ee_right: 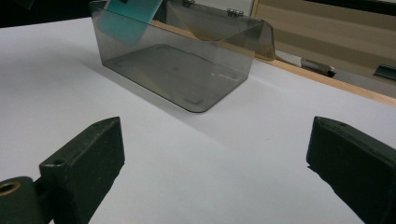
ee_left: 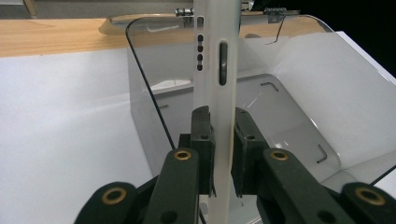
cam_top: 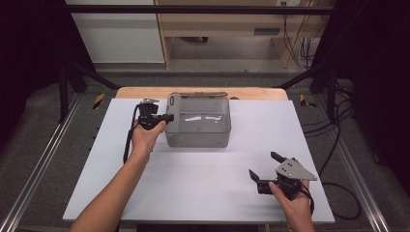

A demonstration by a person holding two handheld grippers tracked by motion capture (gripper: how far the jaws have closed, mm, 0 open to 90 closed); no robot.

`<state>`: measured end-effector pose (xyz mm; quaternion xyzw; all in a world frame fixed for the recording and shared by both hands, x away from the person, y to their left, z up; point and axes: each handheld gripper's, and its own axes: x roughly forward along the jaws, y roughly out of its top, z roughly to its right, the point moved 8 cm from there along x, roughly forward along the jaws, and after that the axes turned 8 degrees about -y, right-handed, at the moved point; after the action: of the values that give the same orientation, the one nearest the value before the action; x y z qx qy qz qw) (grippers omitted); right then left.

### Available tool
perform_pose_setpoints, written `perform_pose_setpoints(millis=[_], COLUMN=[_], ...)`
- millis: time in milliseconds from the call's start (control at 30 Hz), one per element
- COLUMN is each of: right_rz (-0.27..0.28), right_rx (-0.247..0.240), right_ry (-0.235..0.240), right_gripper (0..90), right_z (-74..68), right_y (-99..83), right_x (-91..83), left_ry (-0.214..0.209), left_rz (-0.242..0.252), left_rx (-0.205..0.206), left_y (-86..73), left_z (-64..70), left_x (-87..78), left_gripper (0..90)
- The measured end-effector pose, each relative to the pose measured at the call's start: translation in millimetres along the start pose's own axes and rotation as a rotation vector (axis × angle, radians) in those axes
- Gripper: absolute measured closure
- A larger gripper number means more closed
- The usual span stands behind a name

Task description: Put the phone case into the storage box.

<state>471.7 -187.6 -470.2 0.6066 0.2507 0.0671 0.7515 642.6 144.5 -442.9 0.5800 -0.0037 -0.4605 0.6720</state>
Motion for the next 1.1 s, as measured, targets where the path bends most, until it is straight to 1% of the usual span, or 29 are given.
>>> perform_pose_setpoints(millis=[467,1100], right_rz=[-0.001,-0.004], right_rx=[0.000,0.001], right_ry=[0.001,0.005], right_gripper=[4.9,4.9], right_z=[0.1,0.0], right_y=[-0.3,-1.0], right_x=[0.0,0.5], left_ry=[-0.045,-0.058], left_rz=[-0.025,-0.072], left_rx=[-0.042,-0.067], left_y=[-3.3,-7.6], left_z=[3.7,4.5], left_x=[8.5,16.7], left_gripper=[81.0,80.9])
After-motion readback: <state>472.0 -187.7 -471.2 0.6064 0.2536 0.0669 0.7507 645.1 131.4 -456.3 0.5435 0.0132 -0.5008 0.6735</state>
